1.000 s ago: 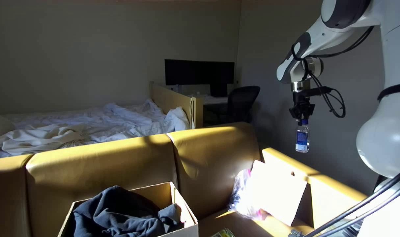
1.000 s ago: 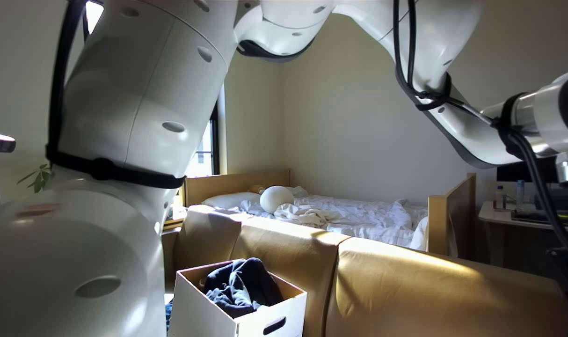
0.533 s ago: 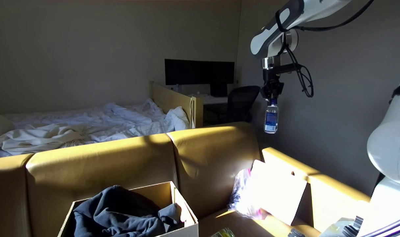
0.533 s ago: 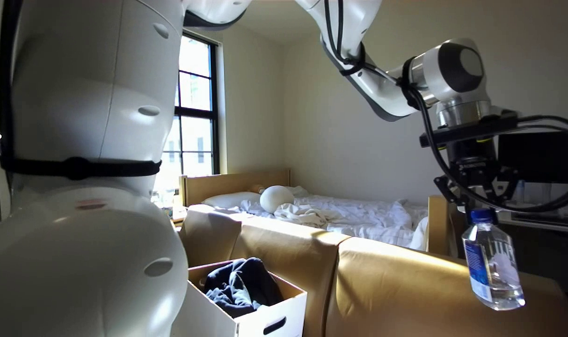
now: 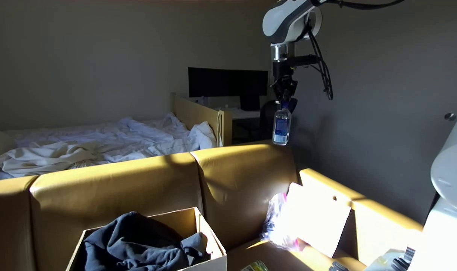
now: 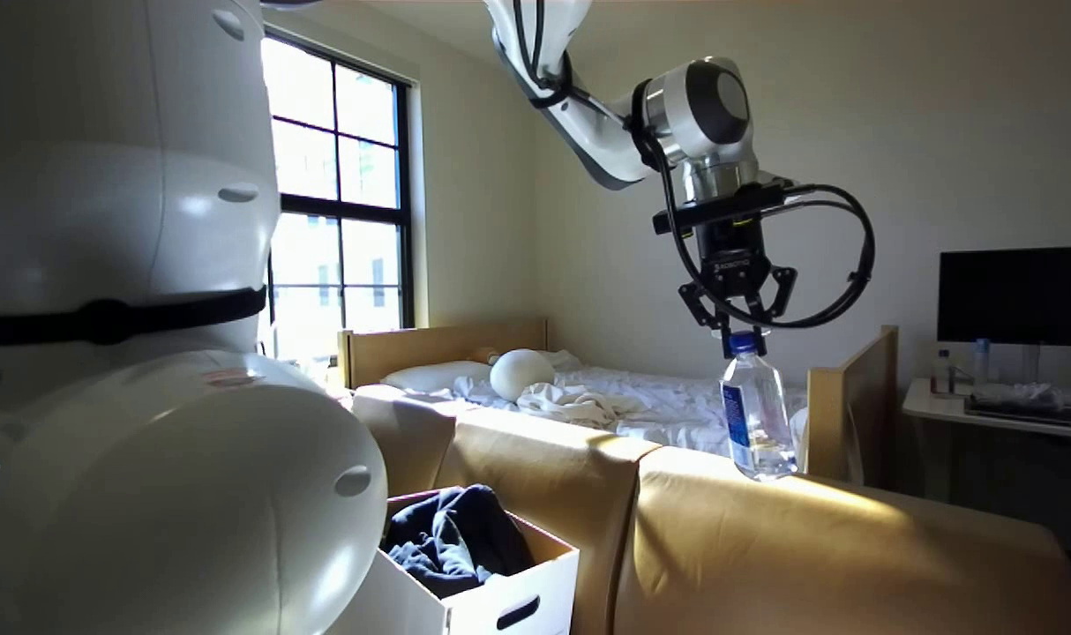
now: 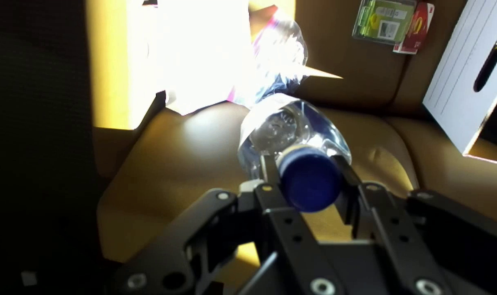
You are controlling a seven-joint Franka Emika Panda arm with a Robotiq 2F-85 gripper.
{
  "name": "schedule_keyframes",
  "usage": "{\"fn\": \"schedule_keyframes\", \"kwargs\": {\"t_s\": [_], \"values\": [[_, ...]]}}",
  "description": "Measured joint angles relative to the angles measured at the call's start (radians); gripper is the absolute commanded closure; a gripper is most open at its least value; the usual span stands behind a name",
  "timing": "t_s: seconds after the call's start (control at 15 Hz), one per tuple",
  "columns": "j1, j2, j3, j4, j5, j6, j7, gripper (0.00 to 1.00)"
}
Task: Put the water bottle in the box.
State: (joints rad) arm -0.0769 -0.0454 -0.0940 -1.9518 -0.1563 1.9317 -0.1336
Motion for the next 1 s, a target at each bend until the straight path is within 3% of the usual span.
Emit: {"fn": "schedule_keyframes", "kwargs": {"t_s": [0.53,1.0], "values": [[0.045,-0.006,0.041,-0.079,0.098,0.001,-0.024,0.86],[0.043,-0.005,0.032,-0.101,0.264,0.000,-0.250,0.86]]}}
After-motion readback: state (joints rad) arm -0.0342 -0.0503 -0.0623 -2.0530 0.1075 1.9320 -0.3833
